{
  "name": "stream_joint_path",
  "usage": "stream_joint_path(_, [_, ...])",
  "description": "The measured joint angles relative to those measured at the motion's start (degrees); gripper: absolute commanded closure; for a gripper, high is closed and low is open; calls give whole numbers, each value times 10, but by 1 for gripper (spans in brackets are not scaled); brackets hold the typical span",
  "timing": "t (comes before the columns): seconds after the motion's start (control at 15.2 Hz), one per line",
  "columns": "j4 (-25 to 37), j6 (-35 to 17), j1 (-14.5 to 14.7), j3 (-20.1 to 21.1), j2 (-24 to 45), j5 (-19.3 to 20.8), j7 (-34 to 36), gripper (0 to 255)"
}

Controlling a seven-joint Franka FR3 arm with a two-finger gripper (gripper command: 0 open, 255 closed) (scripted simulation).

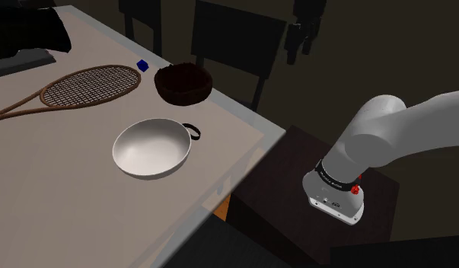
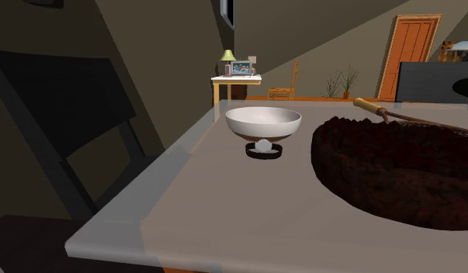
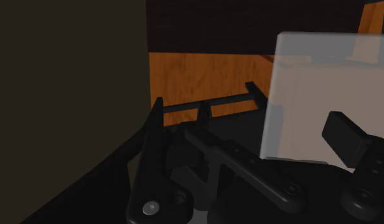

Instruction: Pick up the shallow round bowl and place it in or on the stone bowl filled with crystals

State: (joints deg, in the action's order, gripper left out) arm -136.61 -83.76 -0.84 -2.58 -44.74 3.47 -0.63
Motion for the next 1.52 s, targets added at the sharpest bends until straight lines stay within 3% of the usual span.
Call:
stream_joint_path(0.33, [-1,-28,16,25,30,-30,27,0])
stream_joint_path(0.92, [22,-120,57,92,147,-103,96,0])
stream_joint_path(1.52, [109,-197,92,155,301,-146,161,0])
